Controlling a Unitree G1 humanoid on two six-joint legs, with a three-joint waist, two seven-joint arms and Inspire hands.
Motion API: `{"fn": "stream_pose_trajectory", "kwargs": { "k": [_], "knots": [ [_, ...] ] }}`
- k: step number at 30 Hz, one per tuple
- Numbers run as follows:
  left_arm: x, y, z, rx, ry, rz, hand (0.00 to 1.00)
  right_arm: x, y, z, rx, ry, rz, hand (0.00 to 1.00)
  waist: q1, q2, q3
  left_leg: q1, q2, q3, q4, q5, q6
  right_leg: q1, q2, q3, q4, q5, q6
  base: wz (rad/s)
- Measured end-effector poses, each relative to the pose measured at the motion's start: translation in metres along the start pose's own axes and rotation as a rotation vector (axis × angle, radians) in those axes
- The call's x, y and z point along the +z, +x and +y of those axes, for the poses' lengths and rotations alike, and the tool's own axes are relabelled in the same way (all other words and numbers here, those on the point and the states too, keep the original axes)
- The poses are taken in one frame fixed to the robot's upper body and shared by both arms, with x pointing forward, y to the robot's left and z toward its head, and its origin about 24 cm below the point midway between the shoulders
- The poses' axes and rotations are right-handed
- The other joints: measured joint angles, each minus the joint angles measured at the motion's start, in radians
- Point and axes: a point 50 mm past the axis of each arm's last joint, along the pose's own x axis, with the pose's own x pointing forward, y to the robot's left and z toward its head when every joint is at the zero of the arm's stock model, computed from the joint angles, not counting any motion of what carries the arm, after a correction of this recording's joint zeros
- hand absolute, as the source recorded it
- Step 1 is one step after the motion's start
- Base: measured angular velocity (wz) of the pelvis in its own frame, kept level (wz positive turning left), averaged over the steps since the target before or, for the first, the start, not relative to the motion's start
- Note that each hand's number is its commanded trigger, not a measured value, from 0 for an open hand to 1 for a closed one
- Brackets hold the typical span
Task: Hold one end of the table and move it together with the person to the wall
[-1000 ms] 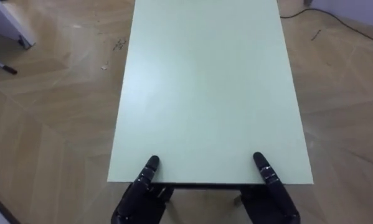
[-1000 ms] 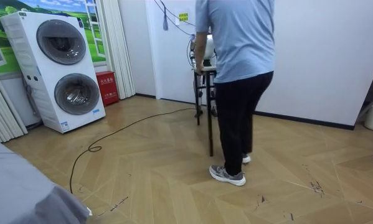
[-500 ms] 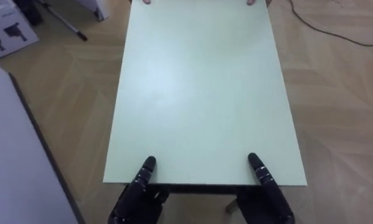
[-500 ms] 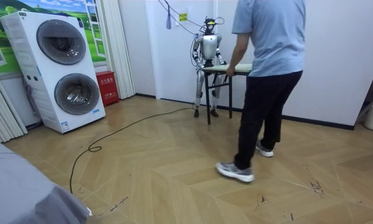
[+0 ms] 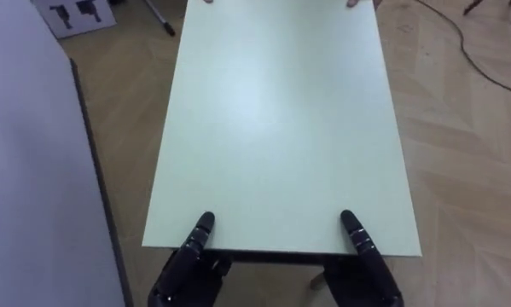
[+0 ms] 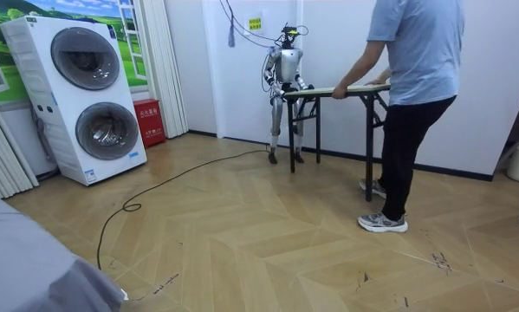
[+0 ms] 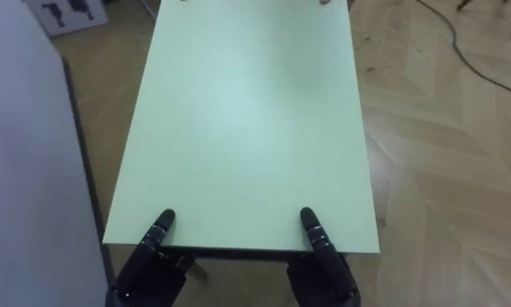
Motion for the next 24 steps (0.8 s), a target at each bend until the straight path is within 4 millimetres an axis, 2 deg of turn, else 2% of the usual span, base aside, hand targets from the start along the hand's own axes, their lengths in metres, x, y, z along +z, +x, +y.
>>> {"fn": "stream_pose_trajectory", "kwargs": {
  "k": [1, 3, 4, 5, 6, 7, 8, 9, 10, 11, 12, 13, 16, 18, 21, 22, 23, 24],
  "knots": [
    [0.001, 0.000, 0.000, 0.003, -0.003, -0.005, 1.00, -0.001, 0.001, 0.001, 0.005, -0.002, 0.001, 1.00, 0.011, 0.003, -0.0023, -0.005, -0.002, -0.016, -0.007, 0.006, -0.006, -0.003, 0.006, -0.005, 0.000, -0.002, -0.006, 0.49],
    [0.003, 0.001, 0.000, -0.001, -0.001, -0.010, 1.00, -0.002, 0.002, 0.002, 0.011, -0.005, -0.004, 1.00, 0.000, 0.005, -0.0042, -0.024, -0.007, -0.022, -0.031, 0.040, -0.009, 0.000, 0.009, -0.050, -0.001, -0.008, -0.018, 0.90],
    [0.004, 0.005, -0.004, -0.015, 0.011, -0.009, 1.00, -0.001, 0.002, 0.002, 0.017, -0.002, -0.018, 1.00, -0.013, 0.006, -0.0044, -0.038, -0.012, -0.013, -0.056, 0.074, -0.006, -0.001, 0.013, -0.088, -0.001, -0.011, -0.026, 1.45],
    [0.004, 0.009, -0.007, -0.026, 0.024, -0.003, 1.00, 0.001, 0.001, 0.001, 0.016, 0.011, -0.033, 1.00, -0.029, 0.006, -0.0043, -0.039, -0.017, -0.009, -0.102, 0.121, -0.004, -0.006, 0.021, -0.098, -0.002, -0.015, -0.038, 1.55],
    [0.004, 0.011, -0.009, -0.031, 0.034, 0.000, 1.00, 0.002, 0.000, 0.001, 0.016, 0.014, -0.040, 1.00, -0.038, 0.006, -0.0044, -0.036, -0.018, -0.005, -0.138, 0.153, -0.005, -0.008, 0.027, -0.091, -0.004, -0.017, -0.053, 1.70],
    [0.004, 0.016, -0.015, -0.051, 0.046, 0.008, 1.00, 0.005, 0.000, 0.001, 0.023, 0.019, -0.061, 1.00, -0.058, 0.005, -0.0047, -0.030, -0.020, 0.024, -0.229, 0.231, -0.024, -0.014, 0.036, -0.088, -0.029, -0.018, -0.061, 1.48],
    [0.004, 0.021, -0.018, -0.065, 0.052, 0.018, 1.00, 0.010, 0.001, 0.001, 0.032, 0.019, -0.077, 1.00, -0.072, 0.005, -0.0017, -0.047, 0.007, 0.144, -0.211, 0.219, -0.007, -0.023, 0.020, -0.158, -0.035, -0.015, -0.075, 1.21],
    [0.004, 0.021, -0.016, -0.060, 0.051, 0.020, 1.00, 0.010, 0.002, 0.001, 0.030, 0.019, -0.073, 1.00, -0.071, -0.001, -0.0015, -0.049, 0.021, 0.238, -0.147, 0.159, 0.030, -0.021, 0.016, -0.170, -0.036, -0.014, -0.078, 0.62],
    [0.003, 0.019, -0.012, -0.049, 0.042, 0.023, 1.00, 0.008, 0.003, -0.001, 0.023, 0.012, -0.067, 1.00, -0.069, -0.011, -0.0058, -0.025, 0.057, 0.379, -0.014, 0.028, 0.045, -0.012, 0.008, -0.194, -0.038, -0.014, -0.080, 0.37],
    [0.002, 0.018, -0.011, -0.042, 0.033, 0.026, 1.00, 0.009, 0.003, -0.001, 0.023, -0.003, -0.063, 1.00, -0.071, -0.009, -0.0049, 0.023, 0.105, 0.458, 0.059, -0.066, 0.034, -0.004, 0.009, -0.219, -0.036, -0.017, -0.084, 0.42],
    [0.001, 0.018, -0.010, -0.040, 0.030, 0.027, 1.00, 0.010, 0.003, -0.001, 0.022, -0.006, -0.064, 1.00, -0.074, -0.006, -0.0056, 0.042, 0.123, 0.473, 0.077, -0.095, 0.021, -0.004, 0.011, -0.229, -0.031, -0.021, -0.085, 0.49],
    [0.000, 0.018, -0.010, -0.040, 0.031, 0.028, 1.00, 0.011, 0.002, -0.002, 0.021, -0.011, -0.067, 1.00, -0.079, -0.003, -0.0057, 0.072, 0.140, 0.476, 0.084, -0.128, -0.007, -0.006, 0.014, -0.243, -0.024, -0.026, -0.085, 0.40],
    [0.001, 0.018, -0.010, -0.036, 0.025, 0.020, 1.00, 0.012, 0.005, 0.000, 0.030, -0.023, -0.053, 1.00, -0.076, 0.000, -0.0071, 0.093, 0.133, 0.452, 0.019, -0.134, -0.004, -0.010, 0.022, -0.237, -0.003, -0.028, -0.084, 0.16],
    [0.002, 0.018, -0.009, -0.032, 0.026, 0.015, 1.00, 0.011, 0.005, 0.000, 0.030, -0.021, -0.045, 1.00, -0.075, 0.000, -0.0075, 0.112, 0.119, 0.445, -0.022, -0.133, -0.001, -0.011, 0.022, -0.221, 0.007, -0.028, -0.083, 0.11],
    [0.001, 0.017, -0.008, -0.026, 0.022, 0.016, 1.00, 0.010, 0.005, 0.000, 0.030, -0.031, -0.042, 1.00, -0.066, 0.002, -0.0074, 0.143, 0.123, 0.424, -0.058, -0.129, 0.005, -0.024, 0.015, -0.214, 0.058, -0.026, -0.081, -0.01],
    [0.001, 0.015, -0.007, -0.020, 0.015, 0.012, 1.00, 0.010, 0.006, 0.001, 0.028, -0.038, -0.038, 1.00, -0.057, 0.012, -0.0030, 0.161, 0.131, 0.368, -0.070, -0.127, 0.003, -0.071, 0.006, -0.200, 0.155, -0.029, -0.064, -0.30],
    [0.002, 0.013, -0.005, -0.014, 0.009, 0.000, 1.00, 0.008, 0.009, 0.003, 0.029, -0.042, -0.029, 1.00, -0.045, 0.025, 0.0006, 0.157, 0.140, 0.280, -0.068, -0.127, 0.001, -0.130, 0.014, -0.124, 0.171, -0.042, -0.045, -0.40],
    [0.004, 0.012, -0.004, -0.012, 0.001, -0.016, 1.00, 0.007, 0.012, 0.005, 0.038, -0.050, -0.018, 1.00, -0.039, 0.022, -0.0009, 0.150, 0.139, 0.248, -0.065, -0.128, -0.001, -0.159, 0.009, -0.099, 0.125, -0.036, -0.051, -0.35]
  ]
}}
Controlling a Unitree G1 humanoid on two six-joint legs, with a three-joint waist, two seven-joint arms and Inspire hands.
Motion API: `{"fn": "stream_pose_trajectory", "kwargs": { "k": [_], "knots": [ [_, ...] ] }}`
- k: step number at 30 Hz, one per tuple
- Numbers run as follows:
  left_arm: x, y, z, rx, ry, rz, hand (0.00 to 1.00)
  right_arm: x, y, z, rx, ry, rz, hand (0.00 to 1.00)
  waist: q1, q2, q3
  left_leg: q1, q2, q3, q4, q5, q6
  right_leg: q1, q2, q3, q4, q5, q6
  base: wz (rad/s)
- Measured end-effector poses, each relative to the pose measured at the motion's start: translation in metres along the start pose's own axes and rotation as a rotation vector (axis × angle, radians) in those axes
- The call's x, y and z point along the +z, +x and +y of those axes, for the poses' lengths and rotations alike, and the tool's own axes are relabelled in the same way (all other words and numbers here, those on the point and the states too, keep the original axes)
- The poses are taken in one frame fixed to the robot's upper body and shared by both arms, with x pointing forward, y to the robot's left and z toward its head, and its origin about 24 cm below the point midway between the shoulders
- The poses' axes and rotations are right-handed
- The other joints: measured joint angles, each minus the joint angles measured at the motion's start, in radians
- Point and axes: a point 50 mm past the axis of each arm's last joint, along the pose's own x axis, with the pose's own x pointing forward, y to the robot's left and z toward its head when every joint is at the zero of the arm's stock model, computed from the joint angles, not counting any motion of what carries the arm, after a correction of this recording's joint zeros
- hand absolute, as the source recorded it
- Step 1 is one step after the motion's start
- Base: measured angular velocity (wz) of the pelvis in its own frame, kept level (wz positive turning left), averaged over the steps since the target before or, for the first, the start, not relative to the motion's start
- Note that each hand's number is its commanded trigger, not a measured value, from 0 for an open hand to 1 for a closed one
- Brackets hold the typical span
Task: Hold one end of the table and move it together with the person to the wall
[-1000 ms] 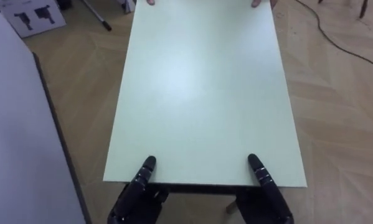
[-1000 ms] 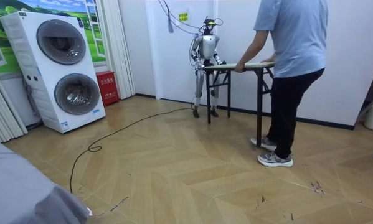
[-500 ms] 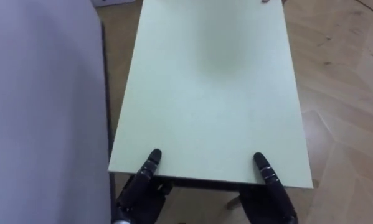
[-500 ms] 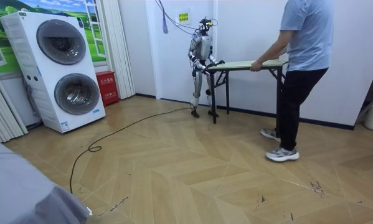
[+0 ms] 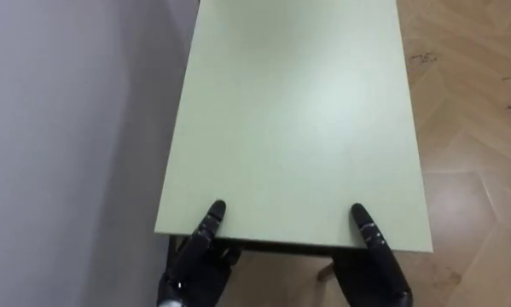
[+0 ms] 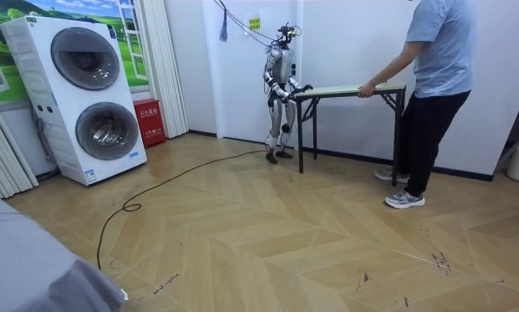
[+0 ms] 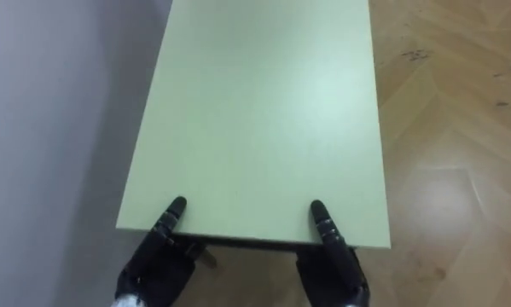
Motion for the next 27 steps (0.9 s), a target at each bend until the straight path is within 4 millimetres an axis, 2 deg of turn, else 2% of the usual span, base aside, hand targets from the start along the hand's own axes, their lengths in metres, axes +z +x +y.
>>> {"fn": "stream_pose_trajectory", "kwargs": {
  "k": [1, 2, 3, 4, 5, 6, 7, 8, 9, 10, 11, 12, 13, 14, 16, 20, 23, 27],
  "knots": [
    [0.002, -0.001, 0.002, 0.010, -0.021, -0.022, 1.00, 0.000, 0.007, 0.005, 0.018, -0.025, 0.013, 1.00, -0.006, 0.016, -0.0005, -0.021, 0.001, -0.019, 0.013, -0.016, -0.019, -0.040, -0.027, -0.005, -0.023, 0.080, -0.015, 0.11],
    [0.002, 0.000, 0.003, 0.030, -0.026, -0.024, 1.00, 0.000, 0.009, 0.006, 0.015, -0.037, 0.020, 1.00, -0.018, 0.022, -0.0031, -0.026, 0.000, 0.017, 0.012, -0.013, -0.029, -0.038, -0.034, -0.022, 0.002, 0.084, -0.016, 0.30],
    [0.001, 0.000, 0.003, 0.033, -0.028, -0.025, 1.00, -0.001, 0.010, 0.007, 0.015, -0.039, 0.024, 1.00, -0.017, 0.021, -0.0027, -0.026, -0.001, 0.043, 0.009, -0.012, -0.031, -0.033, -0.034, -0.018, 0.006, 0.084, -0.016, 0.54],
    [0.002, 0.000, 0.003, 0.036, -0.025, -0.023, 1.00, -0.002, 0.009, 0.006, 0.008, -0.033, 0.027, 1.00, -0.023, 0.016, -0.0029, -0.024, -0.005, 0.074, -0.012, -0.003, -0.023, -0.018, -0.036, -0.006, 0.007, 0.084, -0.016, 0.64],
    [0.002, 0.000, 0.003, 0.033, -0.016, -0.022, 1.00, -0.003, 0.007, 0.004, 0.000, -0.020, 0.022, 1.00, -0.041, 0.007, -0.0029, -0.008, -0.008, 0.113, -0.051, 0.018, -0.001, -0.015, -0.041, 0.032, 0.019, 0.079, -0.007, 0.71],
    [0.003, 0.001, 0.003, 0.033, -0.008, -0.021, 1.00, -0.004, 0.006, 0.003, -0.005, -0.011, 0.018, 1.00, -0.043, -0.002, -0.0026, 0.007, -0.008, 0.121, -0.069, 0.034, 0.005, -0.016, -0.049, 0.045, 0.031, 0.074, 0.002, 0.56],
    [0.002, 0.001, 0.003, 0.036, 0.002, -0.017, 1.00, -0.007, 0.002, 0.001, -0.015, 0.002, 0.012, 1.00, -0.036, -0.013, -0.0024, 0.034, -0.019, 0.110, -0.086, 0.039, 0.010, -0.030, -0.063, 0.040, 0.085, 0.068, 0.014, 0.08],
    [0.002, -0.001, 0.005, 0.047, 0.005, -0.016, 1.00, -0.010, 0.000, -0.001, -0.028, 0.015, 0.017, 1.00, -0.029, -0.021, -0.0052, 0.052, -0.024, 0.051, -0.084, 0.038, 0.011, -0.058, -0.058, 0.070, 0.114, 0.049, 0.026, -0.09],
    [0.002, -0.001, 0.005, 0.048, 0.005, -0.017, 1.00, -0.012, 0.001, 0.000, -0.030, 0.019, 0.020, 1.00, -0.029, -0.014, -0.0012, 0.053, -0.025, 0.009, -0.081, 0.038, 0.010, -0.070, -0.042, 0.103, 0.078, 0.046, 0.024, -0.18],
    [0.005, -0.001, 0.006, 0.051, 0.007, -0.030, 1.00, -0.013, 0.005, 0.004, -0.021, 0.013, 0.025, 1.00, -0.033, -0.011, 0.0010, 0.047, -0.024, -0.050, -0.076, 0.035, 0.006, -0.100, -0.008, 0.162, -0.032, 0.080, 0.005, 0.15],
    [0.008, 0.000, 0.006, 0.052, 0.012, -0.036, 1.00, -0.014, 0.006, 0.004, -0.019, 0.012, 0.023, 1.00, -0.047, -0.016, 0.0039, 0.044, -0.040, -0.059, -0.072, 0.021, -0.003, -0.117, -0.016, 0.180, -0.092, 0.218, -0.003, 0.47],
    [0.005, 0.001, 0.006, 0.054, 0.004, -0.029, 1.00, -0.012, 0.004, 0.002, -0.028, 0.007, 0.019, 1.00, -0.064, 0.000, 0.0016, 0.049, -0.036, -0.060, -0.073, 0.008, 0.000, -0.106, -0.019, 0.166, -0.069, 0.208, 0.005, 0.78],
    [0.001, 0.003, 0.005, 0.060, 0.004, -0.018, 1.00, -0.010, 0.002, -0.001, -0.044, 0.008, 0.014, 1.00, -0.083, 0.004, 0.0004, 0.065, -0.034, -0.013, -0.085, 0.007, 0.001, -0.086, -0.020, 0.150, -0.066, 0.201, 0.012, 0.52],
    [0.001, 0.002, 0.005, 0.061, 0.005, -0.017, 1.00, -0.011, 0.002, -0.001, -0.047, 0.014, 0.019, 1.00, -0.082, 0.000, 0.0024, 0.082, -0.029, 0.023, -0.098, 0.008, 0.002, -0.071, -0.016, 0.150, -0.074, 0.200, 0.014, 0.24],
    [0.001, 0.002, 0.005, 0.060, 0.006, -0.015, 1.00, -0.011, 0.001, -0.002, -0.052, 0.026, 0.018, 1.00, -0.081, -0.002, 0.0033, 0.096, -0.030, 0.041, -0.104, 0.008, 0.002, -0.057, -0.011, 0.154, -0.076, 0.197, 0.017, 0.02],
    [0.001, 0.002, 0.005, 0.061, 0.013, -0.010, 1.00, -0.011, 0.000, -0.003, -0.061, 0.040, 0.019, 1.00, -0.084, -0.010, 0.0040, 0.119, -0.041, 0.046, -0.113, 0.007, 0.004, -0.039, -0.017, 0.170, -0.077, 0.192, 0.026, 0.00],
    [0.001, 0.003, 0.005, 0.060, 0.016, -0.010, 1.00, -0.012, 0.000, -0.003, -0.067, 0.051, 0.023, 1.00, -0.083, -0.020, 0.0034, 0.129, -0.043, 0.054, -0.113, 0.007, 0.004, -0.034, -0.017, 0.180, -0.074, 0.192, 0.027, -0.03],
    [0.000, 0.003, 0.006, 0.065, 0.019, -0.006, 1.00, -0.013, -0.001, -0.006, -0.080, 0.054, 0.027, 1.00, -0.084, -0.023, 0.0038, 0.150, -0.041, 0.054, -0.118, 0.007, 0.004, -0.011, -0.014, 0.181, -0.081, 0.189, 0.031, 0.00]
  ]
}}
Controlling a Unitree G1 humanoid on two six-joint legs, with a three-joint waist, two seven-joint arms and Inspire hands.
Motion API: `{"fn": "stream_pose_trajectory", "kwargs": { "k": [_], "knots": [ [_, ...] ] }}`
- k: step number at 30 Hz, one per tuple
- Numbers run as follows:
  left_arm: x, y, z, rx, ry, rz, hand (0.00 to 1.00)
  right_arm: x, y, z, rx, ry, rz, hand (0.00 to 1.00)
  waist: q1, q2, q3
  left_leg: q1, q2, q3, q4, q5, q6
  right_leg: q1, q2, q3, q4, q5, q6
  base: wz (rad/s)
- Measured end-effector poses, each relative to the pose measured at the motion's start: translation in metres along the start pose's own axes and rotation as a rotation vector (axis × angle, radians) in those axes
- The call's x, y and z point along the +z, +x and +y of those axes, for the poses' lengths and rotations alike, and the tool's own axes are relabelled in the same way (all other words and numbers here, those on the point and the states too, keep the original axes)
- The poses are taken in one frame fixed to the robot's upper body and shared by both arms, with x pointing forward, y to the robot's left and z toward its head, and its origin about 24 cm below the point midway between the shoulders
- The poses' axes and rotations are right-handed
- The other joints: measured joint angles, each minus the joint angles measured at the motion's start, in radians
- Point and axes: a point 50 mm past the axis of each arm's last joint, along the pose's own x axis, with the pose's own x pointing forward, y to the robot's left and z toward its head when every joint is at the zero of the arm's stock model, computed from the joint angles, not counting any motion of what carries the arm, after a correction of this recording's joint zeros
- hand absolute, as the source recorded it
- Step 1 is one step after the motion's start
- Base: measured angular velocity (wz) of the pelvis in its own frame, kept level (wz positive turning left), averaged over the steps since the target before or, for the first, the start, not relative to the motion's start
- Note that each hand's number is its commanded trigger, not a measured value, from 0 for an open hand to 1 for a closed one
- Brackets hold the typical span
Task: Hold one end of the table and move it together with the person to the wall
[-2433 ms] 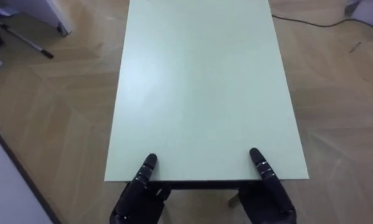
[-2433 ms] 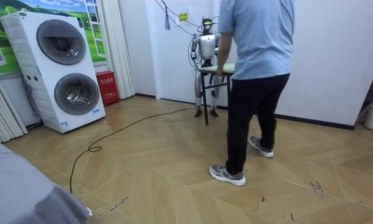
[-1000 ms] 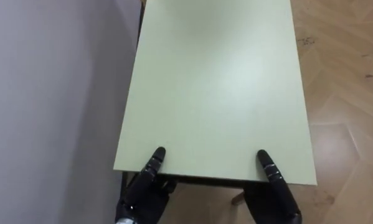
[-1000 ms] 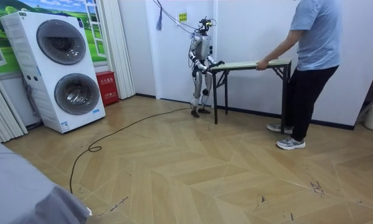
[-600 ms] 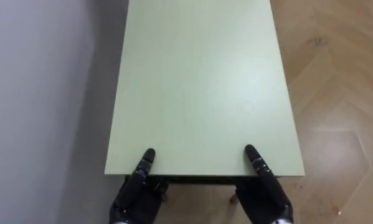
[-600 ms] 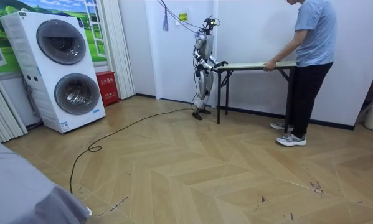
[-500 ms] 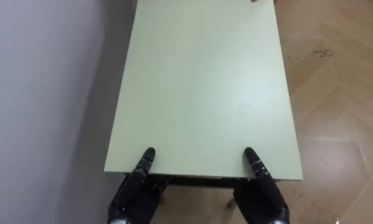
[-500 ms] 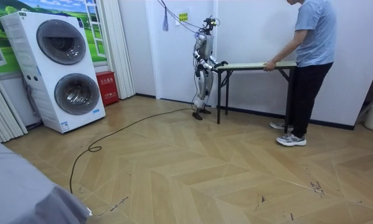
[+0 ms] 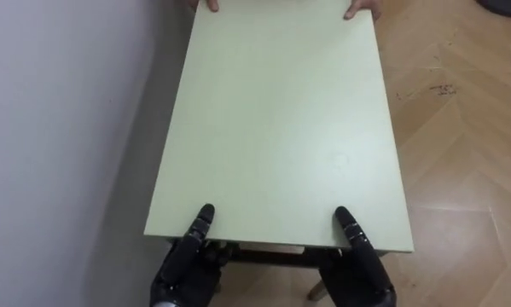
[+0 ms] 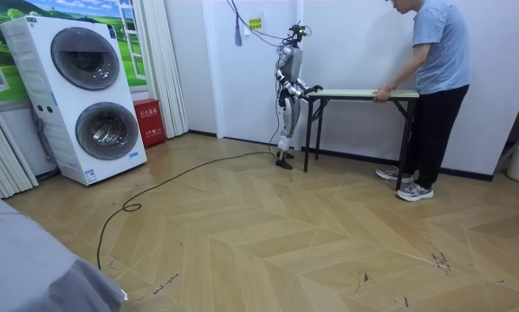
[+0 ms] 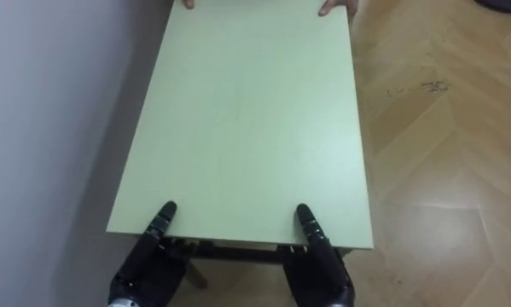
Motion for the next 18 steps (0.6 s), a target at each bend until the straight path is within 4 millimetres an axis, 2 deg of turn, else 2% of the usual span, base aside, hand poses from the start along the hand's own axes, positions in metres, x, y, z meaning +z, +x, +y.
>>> {"fn": "stream_pose_trajectory", "kwargs": {
  "k": [5, 6, 7, 8, 9, 12, 18],
  "knots": [
    [-0.001, 0.000, 0.001, 0.004, 0.000, 0.004, 1.00, 0.000, -0.001, -0.002, -0.007, 0.006, 0.001, 1.00, 0.001, 0.000, -0.0001, 0.018, 0.005, 0.001, -0.011, 0.000, 0.000, 0.028, 0.009, 0.002, -0.028, 0.000, 0.000, 0.01],
    [-0.002, 0.000, 0.001, 0.005, -0.001, 0.005, 0.95, 0.000, -0.001, -0.002, -0.008, 0.006, 0.001, 1.00, 0.002, 0.000, -0.0003, 0.020, 0.006, 0.002, -0.010, 0.000, 0.000, 0.029, 0.010, 0.003, -0.028, 0.000, 0.000, 0.00],
    [-0.002, 0.000, 0.002, 0.005, -0.001, 0.007, 0.51, 0.000, 0.000, -0.002, -0.011, 0.006, 0.002, 0.80, 0.005, 0.001, -0.0003, 0.023, 0.007, 0.002, -0.011, 0.000, 0.000, 0.031, 0.012, 0.006, -0.028, 0.000, 0.000, -0.08],
    [-0.003, 0.000, 0.002, 0.007, -0.002, 0.009, 0.00, 0.000, 0.000, -0.003, -0.015, 0.005, 0.003, 0.20, 0.006, 0.001, -0.0003, 0.027, 0.008, 0.002, -0.011, 0.000, 0.000, 0.036, 0.014, 0.010, -0.028, 0.000, 0.000, -0.07],
    [-0.003, -0.001, 0.003, 0.009, -0.003, 0.011, 0.00, 0.000, 0.000, -0.004, -0.018, 0.007, 0.004, 0.00, 0.006, 0.001, -0.0003, 0.030, 0.008, 0.002, -0.011, 0.000, 0.000, 0.040, 0.015, 0.011, -0.029, 0.000, 0.000, -0.03],
    [-0.007, -0.002, 0.007, 0.018, -0.007, 0.026, 0.00, -0.001, -0.002, -0.010, -0.040, 0.013, 0.008, 0.00, 0.006, 0.001, -0.0080, 0.046, 0.010, 0.004, -0.011, 0.000, 0.000, 0.066, 0.018, 0.015, -0.046, 0.000, 0.001, 0.00],
    [0.000, 0.002, 0.020, 0.009, 0.260, 0.097, 0.00, 0.009, -0.004, -0.015, 0.018, -0.115, 0.037, 0.00, 0.009, 0.007, -0.0158, 0.055, 0.010, 0.007, -0.011, 0.000, 0.000, 0.075, 0.018, 0.020, -0.046, -0.002, 0.003, 0.00]
  ]
}}
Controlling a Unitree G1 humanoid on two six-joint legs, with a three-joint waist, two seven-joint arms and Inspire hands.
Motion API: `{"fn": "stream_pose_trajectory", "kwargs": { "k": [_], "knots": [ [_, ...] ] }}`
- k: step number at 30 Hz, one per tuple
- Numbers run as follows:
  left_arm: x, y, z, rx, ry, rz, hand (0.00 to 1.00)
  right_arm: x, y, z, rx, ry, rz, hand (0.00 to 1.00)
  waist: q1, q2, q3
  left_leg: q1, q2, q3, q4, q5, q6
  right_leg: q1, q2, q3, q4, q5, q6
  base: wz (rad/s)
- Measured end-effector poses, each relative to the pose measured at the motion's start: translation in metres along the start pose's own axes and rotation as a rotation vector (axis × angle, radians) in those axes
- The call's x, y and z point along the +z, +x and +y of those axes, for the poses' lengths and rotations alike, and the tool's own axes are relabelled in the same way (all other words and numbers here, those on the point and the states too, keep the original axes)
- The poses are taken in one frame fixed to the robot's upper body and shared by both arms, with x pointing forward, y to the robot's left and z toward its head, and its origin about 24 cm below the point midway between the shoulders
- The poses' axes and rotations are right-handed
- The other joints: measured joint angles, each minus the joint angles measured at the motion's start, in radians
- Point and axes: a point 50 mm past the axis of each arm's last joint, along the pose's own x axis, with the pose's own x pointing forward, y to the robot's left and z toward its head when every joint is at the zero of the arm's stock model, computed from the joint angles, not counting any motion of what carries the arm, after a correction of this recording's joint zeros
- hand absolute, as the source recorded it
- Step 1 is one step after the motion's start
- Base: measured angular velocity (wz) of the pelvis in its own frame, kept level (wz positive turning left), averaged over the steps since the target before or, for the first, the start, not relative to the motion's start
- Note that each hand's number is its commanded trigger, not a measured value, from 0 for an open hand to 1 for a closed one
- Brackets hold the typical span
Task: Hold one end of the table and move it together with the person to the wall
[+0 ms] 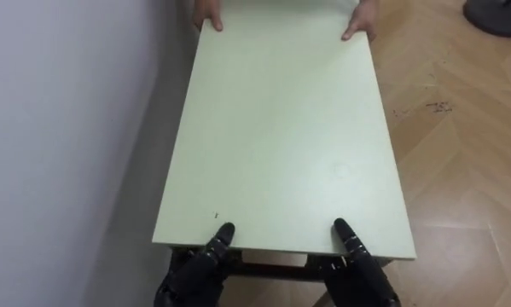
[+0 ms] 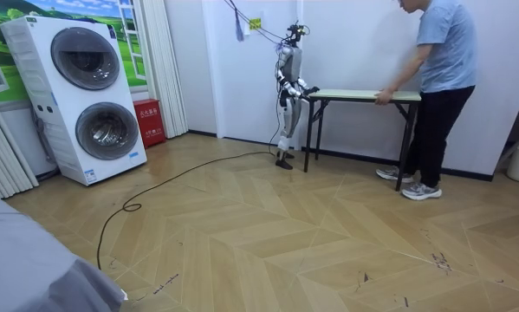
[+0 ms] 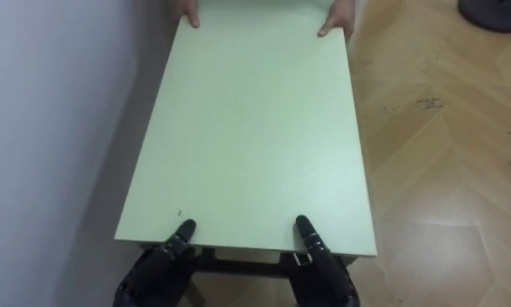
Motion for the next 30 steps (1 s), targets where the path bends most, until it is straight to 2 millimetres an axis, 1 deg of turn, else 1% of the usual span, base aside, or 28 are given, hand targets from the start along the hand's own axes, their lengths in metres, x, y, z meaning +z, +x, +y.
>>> {"fn": "stream_pose_trajectory", "kwargs": {
  "k": [3, 4, 5, 6, 8, 12, 13, 15, 16, 18, 20, 24, 27, 30],
  "knots": [
    [0.006, 0.004, 0.000, -0.005, 0.052, 0.000, 0.00, 0.003, 0.002, 0.002, 0.030, -0.041, 0.008, 0.00, 0.006, 0.000, -0.0002, -0.002, -0.001, 0.003, -0.003, -0.004, 0.002, -0.001, 0.000, 0.002, 0.000, -0.005, 0.008, 0.05],
    [0.005, 0.004, 0.001, -0.001, 0.053, 0.004, 0.00, 0.004, 0.001, 0.002, 0.032, -0.048, 0.007, 0.00, 0.007, 0.010, -0.0027, -0.003, 0.007, 0.003, -0.012, -0.023, 0.007, -0.003, 0.009, -0.004, 0.000, -0.010, 0.007, 0.06],
    [0.003, 0.001, 0.005, 0.013, 0.052, 0.012, 0.00, 0.003, 0.000, 0.000, 0.027, -0.046, 0.012, 0.00, 0.015, 0.007, -0.0037, -0.004, 0.008, 0.006, -0.009, -0.021, 0.005, -0.003, 0.010, -0.001, 0.001, -0.009, 0.005, 0.03],
    [0.002, 0.000, 0.006, 0.018, 0.051, 0.016, 0.00, 0.003, -0.001, 0.000, 0.025, -0.045, 0.012, 0.00, 0.015, 0.007, -0.0048, -0.005, 0.009, 0.006, -0.006, -0.021, 0.005, -0.002, 0.011, 0.000, 0.001, -0.008, 0.005, 0.00],
    [-0.002, -0.005, 0.009, 0.033, 0.047, 0.026, 0.00, 0.005, -0.002, -0.002, 0.032, -0.053, 0.014, 0.00, 0.019, 0.009, -0.0095, -0.005, 0.010, 0.005, 0.005, -0.021, 0.003, 0.003, 0.011, 0.001, 0.001, -0.009, 0.003, 0.00],
    [-0.005, -0.008, 0.015, 0.053, 0.070, 0.043, 0.00, 0.003, -0.004, -0.001, 0.078, -0.060, 0.026, 0.00, 0.014, 0.007, -0.0157, -0.001, 0.012, 0.004, 0.005, -0.017, -0.001, 0.007, 0.014, 0.001, 0.001, -0.007, 0.000, 0.00],
    [-0.007, -0.009, 0.017, 0.058, 0.074, 0.050, 0.00, 0.002, -0.005, -0.002, 0.083, -0.069, 0.032, 0.00, 0.014, 0.004, -0.0142, 0.002, 0.012, 0.004, 0.005, -0.017, -0.001, 0.010, 0.014, 0.000, 0.000, -0.007, 0.000, 0.00],
    [-0.008, -0.011, 0.018, 0.058, 0.101, 0.058, 0.00, 0.002, -0.008, -0.003, 0.089, -0.088, 0.043, 0.00, 0.013, 0.004, -0.0139, 0.006, 0.012, 0.003, 0.004, -0.017, -0.001, 0.015, 0.014, -0.001, 0.000, -0.007, 0.001, 0.00],
    [-0.008, -0.012, 0.019, 0.062, 0.105, 0.057, 0.00, 0.002, -0.008, -0.003, 0.092, -0.098, 0.050, 0.00, 0.013, -0.004, -0.0096, 0.007, 0.012, 0.003, 0.003, -0.018, -0.001, 0.016, 0.014, -0.001, 0.000, -0.008, 0.001, 0.00],
    [-0.008, -0.014, 0.021, 0.068, 0.113, 0.055, 0.00, 0.002, -0.008, -0.003, 0.103, -0.101, 0.051, 0.00, 0.013, -0.009, -0.0099, 0.007, 0.012, 0.002, 0.002, -0.018, -0.001, 0.017, 0.014, -0.002, -0.003, -0.008, 0.001, 0.00],
    [-0.011, -0.017, 0.027, 0.079, 0.147, 0.080, 0.00, 0.002, -0.009, -0.003, 0.121, -0.135, 0.067, 0.00, 0.013, -0.019, -0.0104, 0.005, 0.013, 0.001, -0.001, -0.018, -0.001, 0.018, 0.015, -0.005, -0.009, -0.008, 0.001, 0.00],
    [-0.016, -0.020, 0.036, 0.106, 0.186, 0.118, 0.00, 0.001, -0.009, -0.005, 0.133, -0.194, 0.098, 0.00, 0.012, -0.023, -0.0116, 0.005, 0.013, -0.001, -0.001, -0.018, 0.000, 0.020, 0.015, -0.009, -0.014, -0.009, 0.002, 0.04],
    [-0.020, -0.022, 0.041, 0.127, 0.218, 0.149, 0.00, -0.002, -0.010, -0.012, 0.112, -0.285, 0.160, 0.00, 0.013, -0.026, -0.0117, 0.006, 0.013, -0.001, -0.005, -0.018, -0.001, 0.020, 0.015, -0.011, -0.016, -0.009, 0.003, 0.01],
    [-0.023, -0.024, 0.049, 0.163, 0.220, 0.167, 0.00, -0.004, -0.009, -0.024, 0.050, -0.396, 0.235, 0.00, 0.011, -0.029, -0.0110, 0.006, 0.013, 0.000, -0.007, -0.018, 0.000, 0.020, 0.016, -0.011, -0.017, -0.010, 0.003, 0.00]
  ]
}}
